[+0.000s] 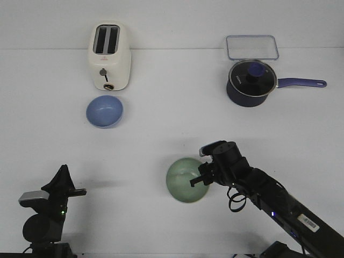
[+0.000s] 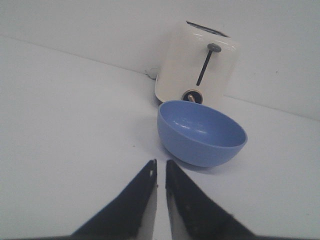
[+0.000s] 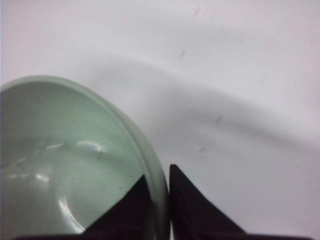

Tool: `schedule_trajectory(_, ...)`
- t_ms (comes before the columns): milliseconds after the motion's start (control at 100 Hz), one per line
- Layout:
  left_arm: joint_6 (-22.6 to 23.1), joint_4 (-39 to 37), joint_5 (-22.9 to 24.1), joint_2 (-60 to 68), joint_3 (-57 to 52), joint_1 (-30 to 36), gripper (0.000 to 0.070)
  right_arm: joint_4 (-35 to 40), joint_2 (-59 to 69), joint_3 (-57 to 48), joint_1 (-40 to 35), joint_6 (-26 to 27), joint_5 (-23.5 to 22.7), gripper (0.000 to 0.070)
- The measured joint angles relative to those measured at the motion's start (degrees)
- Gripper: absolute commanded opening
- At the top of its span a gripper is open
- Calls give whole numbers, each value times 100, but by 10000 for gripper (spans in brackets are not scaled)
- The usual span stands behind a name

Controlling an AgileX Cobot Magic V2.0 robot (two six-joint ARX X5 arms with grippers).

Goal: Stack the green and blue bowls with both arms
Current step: 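Lift the green bowl and carry it toward the table center, nearer the robot, then reach the left gripper to the light blue bowl and grip its rim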

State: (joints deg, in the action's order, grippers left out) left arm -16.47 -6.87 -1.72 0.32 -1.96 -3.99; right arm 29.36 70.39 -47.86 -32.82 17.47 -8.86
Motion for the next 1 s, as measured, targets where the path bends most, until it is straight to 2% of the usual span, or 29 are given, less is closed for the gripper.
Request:
schedule_trajectory(290,-1239,0,0,0,-2,0,11,-173,402,262,-50,103,-70,5)
schedule_trajectory(330,-1434,2,0,0,-7,0,12,-184,442,262,-50,103,-146,39)
schedule_trajectory(420,-1794,7,-77,0,-9,0,12,-179,522,262,-50,101,-297,174)
schedule_trajectory(520,-2055,46,-278,7,-68,0,12,-216,503,262,-50,90,-310,238)
schedule_trajectory(680,-2166,341,-297,269,-490,-2,13,-155,118,199,116,20,-315,346)
schedule_trajectory(840,-1993,649,-304,1143,-1252,-2,13,-212,-586,-35,457,-26,-317,347)
schedule_trajectory(1000,-1388,1147,-380,2667,-2350,-2,13,-149,-1104,-39,802,-74,-313,347)
